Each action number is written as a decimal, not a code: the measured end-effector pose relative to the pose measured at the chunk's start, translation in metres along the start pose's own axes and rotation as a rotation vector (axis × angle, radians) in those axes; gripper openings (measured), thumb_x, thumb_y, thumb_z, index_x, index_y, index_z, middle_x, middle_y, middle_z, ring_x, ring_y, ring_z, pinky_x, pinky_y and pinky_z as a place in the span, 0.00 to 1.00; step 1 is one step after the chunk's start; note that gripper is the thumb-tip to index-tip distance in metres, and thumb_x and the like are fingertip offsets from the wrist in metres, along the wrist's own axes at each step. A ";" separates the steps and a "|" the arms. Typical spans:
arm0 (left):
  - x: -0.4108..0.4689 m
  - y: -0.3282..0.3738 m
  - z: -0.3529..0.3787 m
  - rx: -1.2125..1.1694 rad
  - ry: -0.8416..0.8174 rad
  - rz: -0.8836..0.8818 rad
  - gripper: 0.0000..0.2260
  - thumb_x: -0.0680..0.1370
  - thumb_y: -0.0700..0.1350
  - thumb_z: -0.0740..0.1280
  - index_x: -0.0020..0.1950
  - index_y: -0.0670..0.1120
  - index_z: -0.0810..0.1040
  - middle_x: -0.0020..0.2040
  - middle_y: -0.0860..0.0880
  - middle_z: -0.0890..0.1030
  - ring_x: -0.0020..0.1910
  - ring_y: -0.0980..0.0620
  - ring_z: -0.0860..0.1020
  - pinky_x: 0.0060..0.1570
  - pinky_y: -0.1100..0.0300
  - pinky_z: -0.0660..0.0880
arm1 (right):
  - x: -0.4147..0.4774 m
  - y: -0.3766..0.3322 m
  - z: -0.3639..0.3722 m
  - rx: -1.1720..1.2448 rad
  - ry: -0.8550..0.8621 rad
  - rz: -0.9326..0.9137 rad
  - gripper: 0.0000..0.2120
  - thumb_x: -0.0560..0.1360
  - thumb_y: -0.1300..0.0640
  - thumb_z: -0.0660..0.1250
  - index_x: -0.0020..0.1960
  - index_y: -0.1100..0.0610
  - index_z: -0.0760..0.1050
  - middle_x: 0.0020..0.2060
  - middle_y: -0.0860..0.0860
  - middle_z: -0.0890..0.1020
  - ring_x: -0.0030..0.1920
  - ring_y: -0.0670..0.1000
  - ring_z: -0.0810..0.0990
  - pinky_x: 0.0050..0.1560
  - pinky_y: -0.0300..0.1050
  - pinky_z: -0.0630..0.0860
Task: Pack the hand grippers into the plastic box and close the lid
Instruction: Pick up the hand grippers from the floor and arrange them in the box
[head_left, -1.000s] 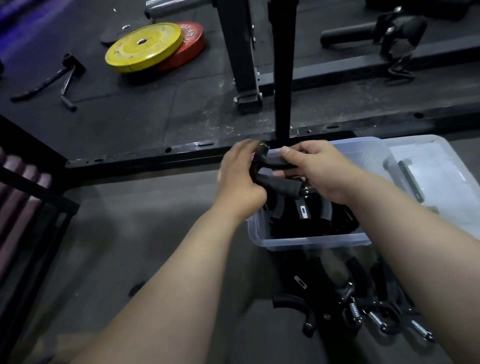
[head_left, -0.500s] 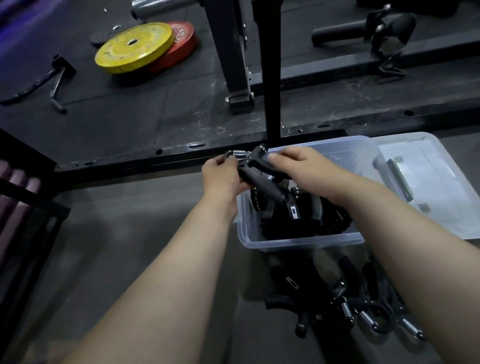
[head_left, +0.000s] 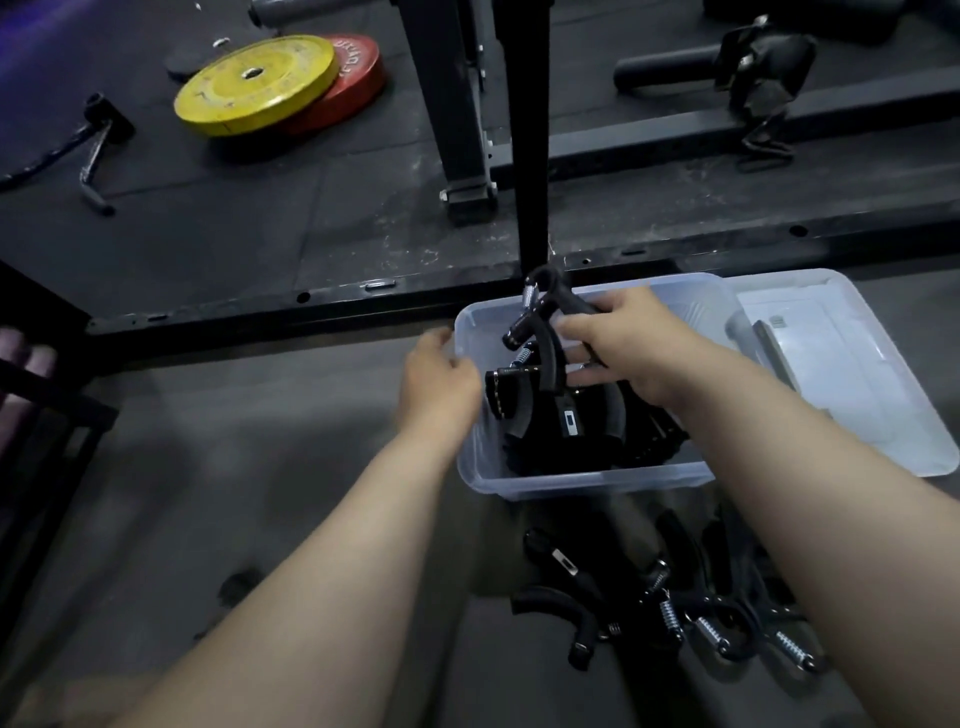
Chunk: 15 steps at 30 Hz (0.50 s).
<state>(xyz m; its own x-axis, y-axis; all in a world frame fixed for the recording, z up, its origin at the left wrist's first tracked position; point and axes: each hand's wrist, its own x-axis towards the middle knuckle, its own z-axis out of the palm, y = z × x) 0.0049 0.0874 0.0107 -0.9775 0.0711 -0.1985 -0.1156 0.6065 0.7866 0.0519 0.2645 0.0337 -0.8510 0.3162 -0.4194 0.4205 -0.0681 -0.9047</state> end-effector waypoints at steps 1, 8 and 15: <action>-0.003 -0.010 0.005 0.019 -0.040 -0.001 0.20 0.78 0.43 0.59 0.70 0.50 0.70 0.64 0.49 0.77 0.60 0.49 0.76 0.58 0.56 0.72 | -0.001 0.004 0.001 0.048 -0.027 0.047 0.08 0.75 0.64 0.66 0.54 0.64 0.77 0.40 0.57 0.77 0.38 0.56 0.79 0.35 0.46 0.82; -0.008 -0.036 0.024 0.175 -0.072 0.164 0.26 0.79 0.36 0.53 0.78 0.42 0.56 0.79 0.43 0.58 0.78 0.48 0.53 0.76 0.57 0.49 | -0.008 0.026 0.022 0.228 -0.050 0.111 0.02 0.78 0.65 0.64 0.47 0.63 0.75 0.31 0.52 0.82 0.32 0.50 0.83 0.39 0.47 0.82; -0.010 -0.041 0.026 0.287 -0.017 0.249 0.25 0.80 0.37 0.53 0.78 0.40 0.57 0.78 0.43 0.59 0.78 0.47 0.55 0.76 0.57 0.50 | -0.001 0.032 0.031 -0.089 0.144 0.156 0.11 0.78 0.58 0.62 0.54 0.66 0.73 0.41 0.59 0.78 0.38 0.59 0.82 0.35 0.51 0.82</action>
<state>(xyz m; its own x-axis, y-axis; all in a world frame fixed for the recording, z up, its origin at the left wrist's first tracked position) 0.0235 0.0823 -0.0347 -0.9660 0.2562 -0.0334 0.1818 0.7658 0.6168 0.0568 0.2326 0.0025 -0.7225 0.4407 -0.5327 0.5751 -0.0446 -0.8169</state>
